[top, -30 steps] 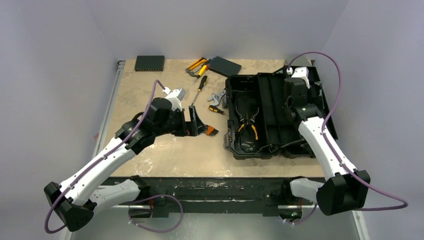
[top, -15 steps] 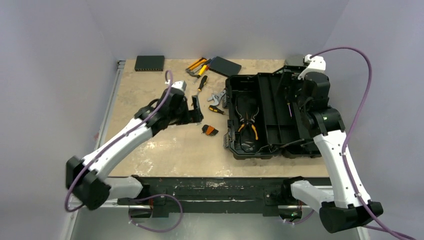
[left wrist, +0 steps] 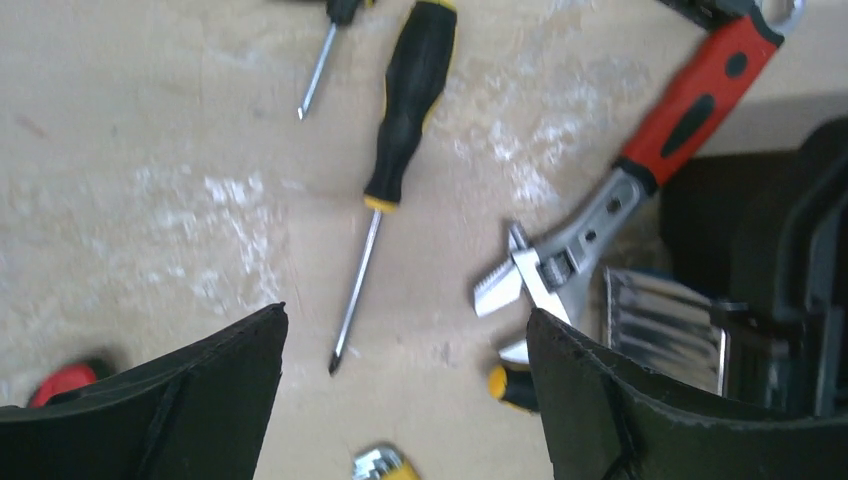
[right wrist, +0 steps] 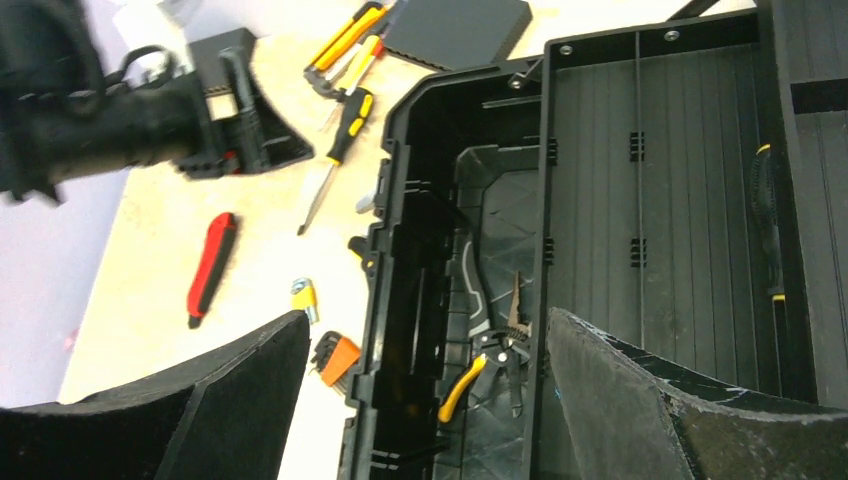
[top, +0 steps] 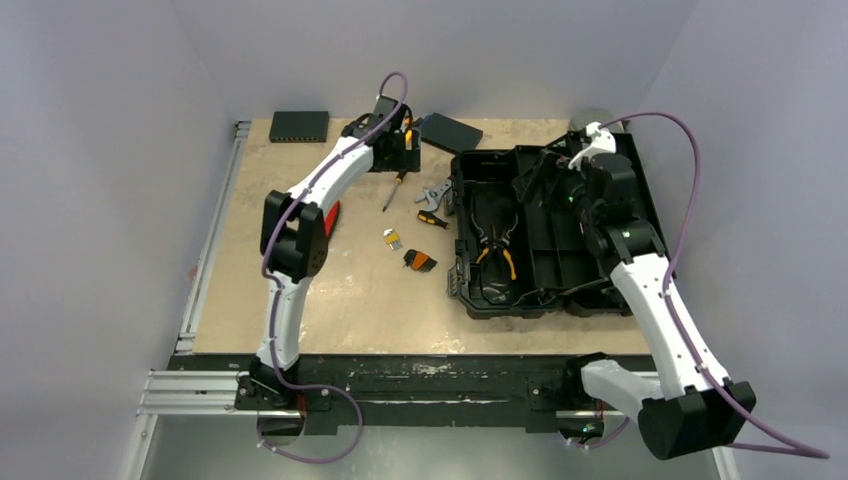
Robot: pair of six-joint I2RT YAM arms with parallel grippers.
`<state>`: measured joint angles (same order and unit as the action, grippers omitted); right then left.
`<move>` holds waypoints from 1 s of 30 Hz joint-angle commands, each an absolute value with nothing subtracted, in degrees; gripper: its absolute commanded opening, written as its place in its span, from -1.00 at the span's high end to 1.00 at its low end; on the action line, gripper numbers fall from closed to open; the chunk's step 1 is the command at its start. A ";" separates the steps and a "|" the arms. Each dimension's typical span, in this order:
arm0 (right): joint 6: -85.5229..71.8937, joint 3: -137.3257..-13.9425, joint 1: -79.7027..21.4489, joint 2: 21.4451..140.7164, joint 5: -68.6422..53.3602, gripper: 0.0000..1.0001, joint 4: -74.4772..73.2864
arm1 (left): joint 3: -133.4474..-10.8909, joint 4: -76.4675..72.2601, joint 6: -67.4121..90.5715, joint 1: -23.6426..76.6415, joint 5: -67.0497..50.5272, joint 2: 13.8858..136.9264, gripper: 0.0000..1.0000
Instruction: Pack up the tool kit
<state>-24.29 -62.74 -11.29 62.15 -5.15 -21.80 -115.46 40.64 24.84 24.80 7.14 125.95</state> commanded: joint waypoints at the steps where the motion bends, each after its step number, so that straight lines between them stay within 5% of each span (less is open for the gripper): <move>1: -26.41 -60.95 -11.51 55.73 -9.66 -0.74 -20.55 | -129.36 44.57 13.71 22.88 5.47 133.16 -0.71; 6: -32.11 -47.39 -11.85 46.54 -18.70 -0.75 -7.32 | -136.27 42.44 8.36 21.68 4.33 141.66 -0.59; 16: -36.58 -48.82 -11.95 32.51 -17.91 -0.74 -18.18 | -147.35 52.02 9.60 19.24 -4.11 149.27 -0.41; 17: -36.75 -49.61 -11.89 31.31 -17.54 -0.75 -19.48 | -146.94 53.66 10.48 19.25 -5.81 149.85 -0.22; 19: -37.34 -50.39 -11.95 28.67 -16.50 -0.75 -21.29 | -145.60 56.66 12.88 19.20 -7.58 150.52 0.51; 20: -37.65 -50.63 -11.95 27.29 -16.10 -0.74 -22.03 | -144.86 58.78 14.82 19.20 -6.68 150.16 0.60; 30: -34.53 -53.85 -11.95 19.57 -13.37 -0.75 -31.10 | -134.13 63.61 16.76 19.48 -4.34 143.94 0.51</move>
<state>-35.99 -50.78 -11.81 22.81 -15.62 -27.16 -135.90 58.61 15.81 19.27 -6.07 146.54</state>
